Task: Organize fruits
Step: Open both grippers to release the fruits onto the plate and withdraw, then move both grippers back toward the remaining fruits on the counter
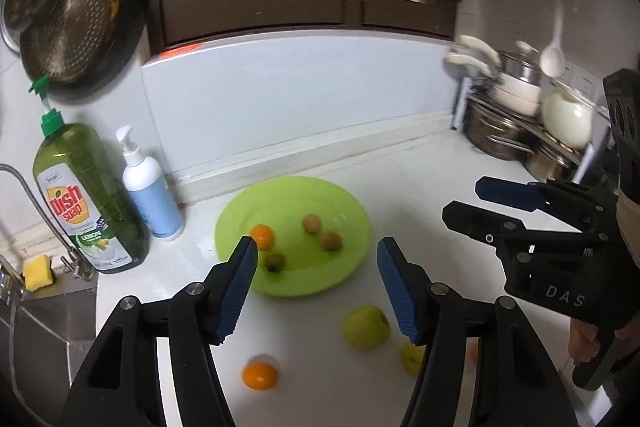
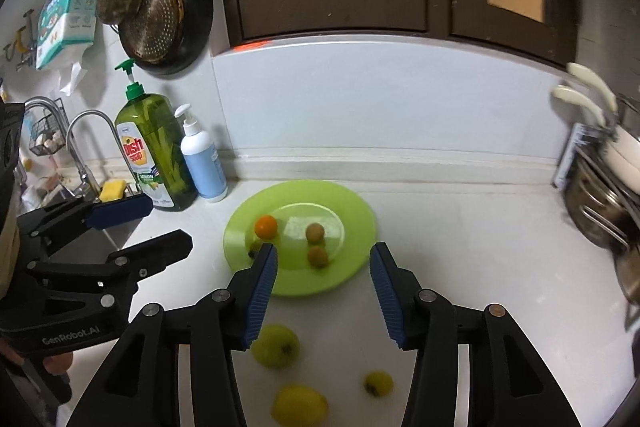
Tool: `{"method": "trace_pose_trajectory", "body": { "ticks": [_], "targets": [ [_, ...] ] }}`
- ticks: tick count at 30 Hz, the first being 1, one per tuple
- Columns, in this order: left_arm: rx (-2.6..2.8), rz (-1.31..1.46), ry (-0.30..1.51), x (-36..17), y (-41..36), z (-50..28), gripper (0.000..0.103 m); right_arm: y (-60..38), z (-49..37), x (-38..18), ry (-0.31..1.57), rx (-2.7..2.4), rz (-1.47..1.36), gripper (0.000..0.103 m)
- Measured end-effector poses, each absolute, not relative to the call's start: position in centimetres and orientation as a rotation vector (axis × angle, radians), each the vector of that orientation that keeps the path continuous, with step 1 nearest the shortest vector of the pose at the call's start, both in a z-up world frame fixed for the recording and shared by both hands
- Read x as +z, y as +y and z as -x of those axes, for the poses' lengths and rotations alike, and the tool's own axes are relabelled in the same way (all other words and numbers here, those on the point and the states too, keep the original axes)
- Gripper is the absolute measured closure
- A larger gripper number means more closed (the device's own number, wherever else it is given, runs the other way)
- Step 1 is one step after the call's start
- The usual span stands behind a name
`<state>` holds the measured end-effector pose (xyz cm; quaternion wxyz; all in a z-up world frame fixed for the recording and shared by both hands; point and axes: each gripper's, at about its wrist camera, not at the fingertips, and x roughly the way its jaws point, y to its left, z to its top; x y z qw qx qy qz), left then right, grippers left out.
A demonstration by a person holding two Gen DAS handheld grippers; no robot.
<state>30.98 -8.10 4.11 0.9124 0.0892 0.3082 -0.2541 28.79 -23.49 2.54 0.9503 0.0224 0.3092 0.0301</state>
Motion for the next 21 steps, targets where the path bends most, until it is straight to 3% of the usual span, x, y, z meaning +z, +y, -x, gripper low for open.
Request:
{"method": "trace_pose_trajectory", "body": {
  "ticks": [21],
  "targets": [
    [-0.760,-0.389,0.647,-1.4,-12.3,-23.6,0.040,-26.0,-18.1,-1.8,0.715,-0.118,-0.101,0.054]
  ]
}}
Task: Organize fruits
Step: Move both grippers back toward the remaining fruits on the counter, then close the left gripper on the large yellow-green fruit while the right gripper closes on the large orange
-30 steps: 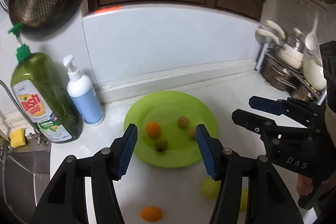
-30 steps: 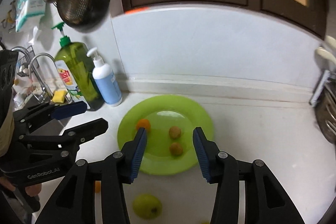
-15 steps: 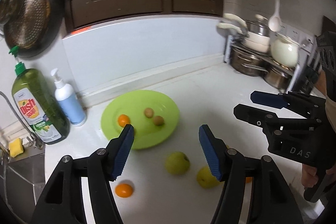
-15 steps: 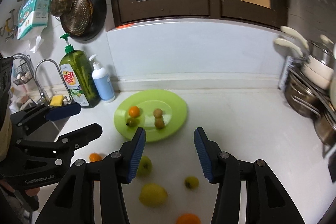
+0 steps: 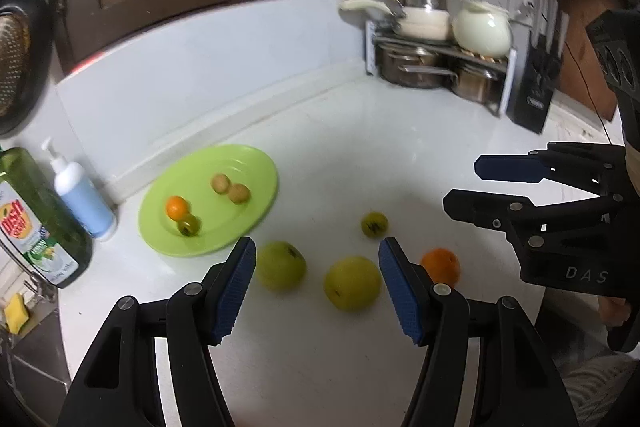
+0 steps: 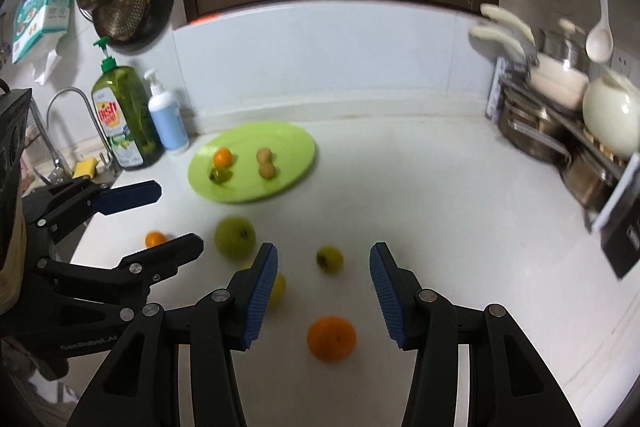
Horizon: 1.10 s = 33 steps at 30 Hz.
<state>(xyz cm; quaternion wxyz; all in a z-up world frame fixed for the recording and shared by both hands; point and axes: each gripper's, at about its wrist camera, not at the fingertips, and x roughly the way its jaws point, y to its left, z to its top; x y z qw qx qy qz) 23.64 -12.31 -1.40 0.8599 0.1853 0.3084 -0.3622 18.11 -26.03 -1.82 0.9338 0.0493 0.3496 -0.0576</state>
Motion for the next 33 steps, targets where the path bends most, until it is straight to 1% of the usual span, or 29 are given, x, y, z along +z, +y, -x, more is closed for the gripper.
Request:
{"method": "trace_pose_trajectory", "body": {
  "ticks": [7,14,30,33],
  "targets": [
    [-0.826,-0.500,0.658,-4.0,-13.5,-22.6,0.040,-26.1,-17.3,-4.7,0.799,-0.131,-0.154,0.054],
    [-0.879,-0.593,0.676,-5.9,-14.9,-23.1,0.040,-26.6,-17.3,-7.2,0.868,-0.147,-0.219,0.054],
    [-0.928,-0.605,0.782,-8.8,-16.6,-25.8,0.040,-27.7,-18.8,-10.5,0.968,-0.161,-0.334,0.054],
    [-0.925,-0.607,0.789,-9.1,-16.9,-25.9,0.043,-28.0,-19.0,-11.0,0.979,-0.155,-0.355,0.055]
  ]
}}
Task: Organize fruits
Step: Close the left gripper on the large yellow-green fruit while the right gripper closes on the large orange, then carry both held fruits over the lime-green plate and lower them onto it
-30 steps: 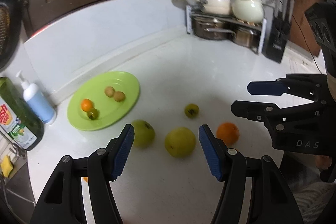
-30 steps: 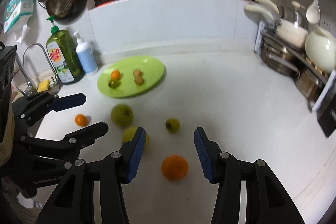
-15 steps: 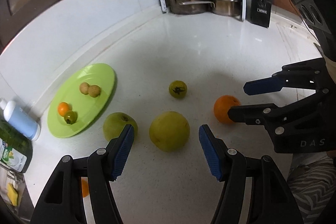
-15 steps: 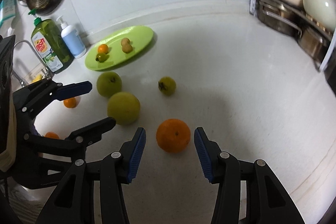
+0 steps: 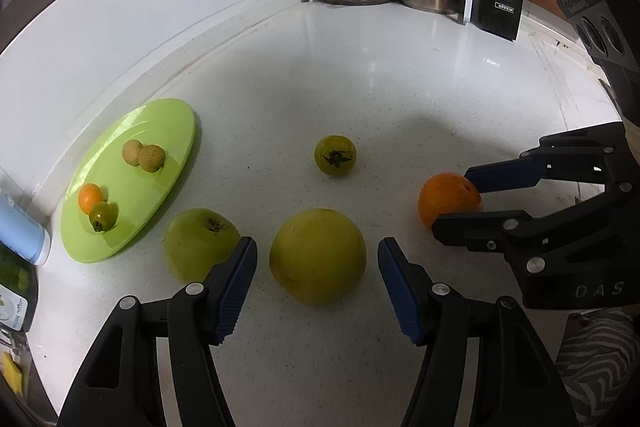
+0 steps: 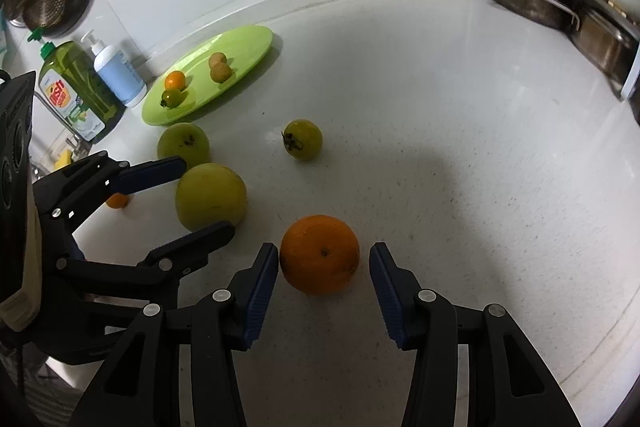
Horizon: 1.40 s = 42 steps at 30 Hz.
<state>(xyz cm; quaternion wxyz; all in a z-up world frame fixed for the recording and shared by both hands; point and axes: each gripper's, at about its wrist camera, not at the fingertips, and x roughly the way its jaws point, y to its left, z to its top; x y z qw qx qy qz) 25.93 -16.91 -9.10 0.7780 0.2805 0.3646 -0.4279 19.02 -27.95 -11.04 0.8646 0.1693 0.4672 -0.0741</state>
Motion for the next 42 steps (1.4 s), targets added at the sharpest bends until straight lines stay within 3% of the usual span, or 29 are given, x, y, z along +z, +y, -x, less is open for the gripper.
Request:
{"method": "trace_pose_trajectory", "body": {
  "ticks": [7,28,42],
  "targets": [
    [-0.912,-0.611,0.811,-9.7,-17.2,-26.1,0.052,-28.0,-19.0,-11.4,0.989,-0.136,-0.359,0.059],
    [-0.889,-0.512,0.822,-7.9,-15.9,-26.3,0.053,-27.6,-19.2,-11.1,0.979,-0.123,-0.333,0.060],
    [-0.750,-0.356,0.773,-4.2,-13.3,-26.9,0.053,-26.7,-20.3,-7.5,0.893,-0.019,-0.277,0.060]
  ]
}}
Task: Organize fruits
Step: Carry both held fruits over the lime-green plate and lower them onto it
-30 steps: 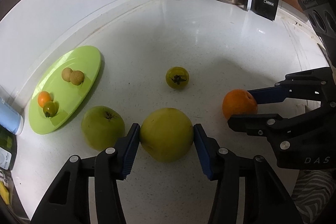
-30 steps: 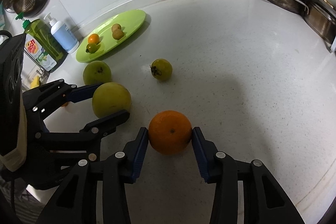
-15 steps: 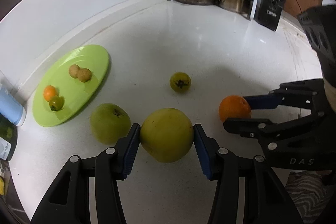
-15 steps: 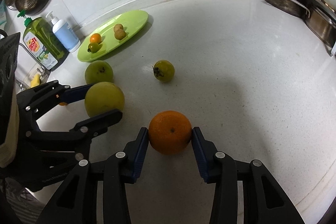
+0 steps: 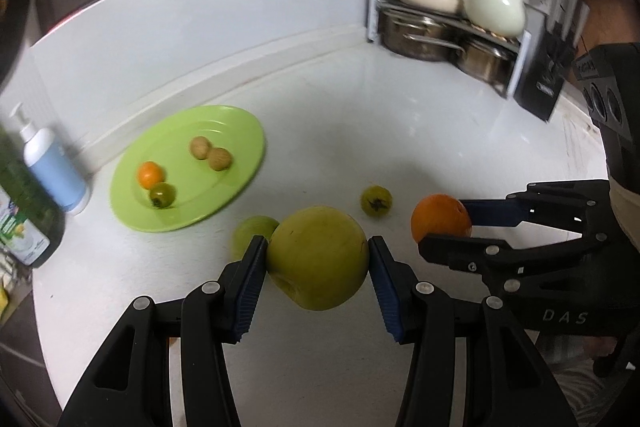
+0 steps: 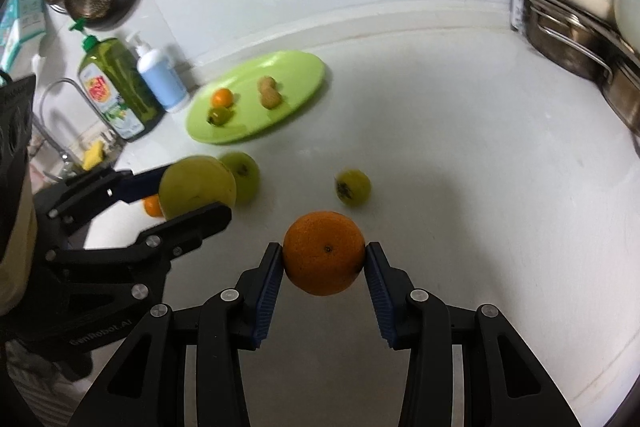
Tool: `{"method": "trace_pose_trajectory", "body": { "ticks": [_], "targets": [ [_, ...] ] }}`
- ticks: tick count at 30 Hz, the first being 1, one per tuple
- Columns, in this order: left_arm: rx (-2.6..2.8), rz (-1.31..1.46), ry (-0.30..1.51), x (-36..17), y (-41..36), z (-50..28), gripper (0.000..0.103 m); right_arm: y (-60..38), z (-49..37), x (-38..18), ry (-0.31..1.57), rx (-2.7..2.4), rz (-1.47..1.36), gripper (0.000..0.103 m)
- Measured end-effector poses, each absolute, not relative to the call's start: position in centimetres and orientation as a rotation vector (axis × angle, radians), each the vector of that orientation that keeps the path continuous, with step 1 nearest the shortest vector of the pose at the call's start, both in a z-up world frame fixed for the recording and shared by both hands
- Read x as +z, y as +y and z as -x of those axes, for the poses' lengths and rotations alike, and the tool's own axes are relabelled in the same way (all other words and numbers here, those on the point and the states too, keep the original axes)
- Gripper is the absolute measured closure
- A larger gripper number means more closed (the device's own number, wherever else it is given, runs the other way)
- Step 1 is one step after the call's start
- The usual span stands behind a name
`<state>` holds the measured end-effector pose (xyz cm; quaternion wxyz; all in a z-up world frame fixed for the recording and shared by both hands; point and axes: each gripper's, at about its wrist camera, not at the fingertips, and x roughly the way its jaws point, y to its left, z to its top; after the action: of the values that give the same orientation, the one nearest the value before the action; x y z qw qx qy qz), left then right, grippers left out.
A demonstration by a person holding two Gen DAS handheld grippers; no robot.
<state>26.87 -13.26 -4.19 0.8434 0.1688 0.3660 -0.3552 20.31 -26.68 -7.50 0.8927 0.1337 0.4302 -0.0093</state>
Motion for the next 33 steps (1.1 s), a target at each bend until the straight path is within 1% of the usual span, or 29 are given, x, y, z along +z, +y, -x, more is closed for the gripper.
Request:
{"method": "trace_pose_trajectory", "body": {
  "ticks": [9,16,25,33],
  "targets": [
    [-0.656,-0.281,0.725,-1.5,-11.7,-28.0,0.053,-25.8,-23.0,-3.9,0.800,0.055,-0.212,0.060],
    [-0.585,-0.237,0.701,0.2,-10.6,-30.3,0.053,-25.3,-26.7,-2.0,0.752,0.109,-0.174,0.060],
    [-0.532,-0.199,0.689,1.4,-9.4,-33.6,0.053,-24.8,-31.2,-0.7,0.743,0.163,-0.143,0.060],
    [-0.500,-0.180,0.705,1.3,-9.0,-37.1,0.053,-24.6,-35.2,-0.5,0.756,0.193,-0.120,0.060]
  ]
}}
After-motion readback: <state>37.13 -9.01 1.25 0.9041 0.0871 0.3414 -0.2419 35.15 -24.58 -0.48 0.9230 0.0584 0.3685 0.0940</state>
